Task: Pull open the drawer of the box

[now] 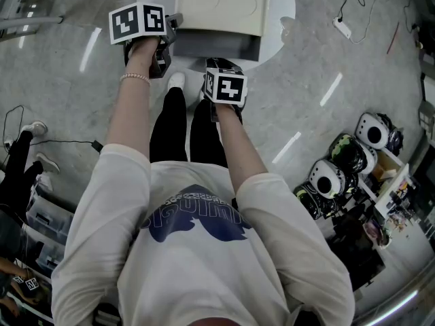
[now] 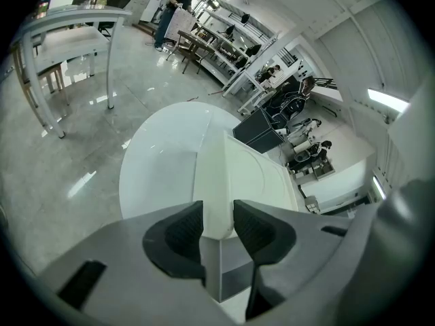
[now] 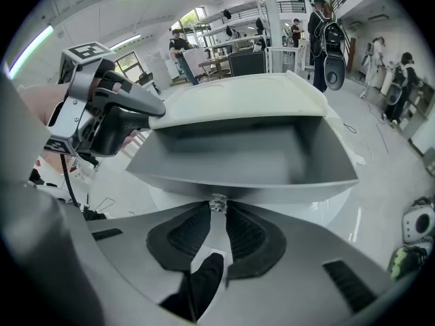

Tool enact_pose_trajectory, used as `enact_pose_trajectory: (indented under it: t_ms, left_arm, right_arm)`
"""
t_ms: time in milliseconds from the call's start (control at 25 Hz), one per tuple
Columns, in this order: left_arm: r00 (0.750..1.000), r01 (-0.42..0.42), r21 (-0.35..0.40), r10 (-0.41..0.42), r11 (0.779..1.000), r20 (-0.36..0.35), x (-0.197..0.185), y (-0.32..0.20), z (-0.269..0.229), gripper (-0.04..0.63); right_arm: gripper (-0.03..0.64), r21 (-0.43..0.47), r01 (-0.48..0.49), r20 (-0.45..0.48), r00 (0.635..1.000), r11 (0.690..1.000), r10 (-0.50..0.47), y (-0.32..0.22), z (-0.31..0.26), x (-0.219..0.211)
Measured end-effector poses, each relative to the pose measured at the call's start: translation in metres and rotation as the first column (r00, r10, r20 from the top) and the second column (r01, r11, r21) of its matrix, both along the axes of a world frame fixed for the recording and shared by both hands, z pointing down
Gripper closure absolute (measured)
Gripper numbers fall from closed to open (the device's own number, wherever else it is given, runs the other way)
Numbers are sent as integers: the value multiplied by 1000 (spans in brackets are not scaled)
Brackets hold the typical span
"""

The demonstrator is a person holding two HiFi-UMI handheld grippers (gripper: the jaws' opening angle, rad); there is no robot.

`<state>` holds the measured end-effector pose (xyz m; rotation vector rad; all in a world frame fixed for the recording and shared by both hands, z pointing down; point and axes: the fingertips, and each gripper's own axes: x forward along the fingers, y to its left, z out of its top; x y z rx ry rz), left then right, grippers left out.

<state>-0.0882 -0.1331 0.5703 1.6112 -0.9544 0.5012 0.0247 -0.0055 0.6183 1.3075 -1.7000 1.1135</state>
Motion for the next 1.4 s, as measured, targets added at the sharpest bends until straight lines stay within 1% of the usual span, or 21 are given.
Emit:
enact_pose_trajectory:
  t_ms: [640,1400]
  left_arm:
    - [1000,9,1,-9,1000,3,-1,0,0,468]
    - [1000,17,-5,-17,1000,-12,-2,0,1,459]
  right_arm:
    - [549,-12,8,6,1000,1000,-8,16,1,-1]
    - [549,-20,32,10,999,999,-32,31,1,-2]
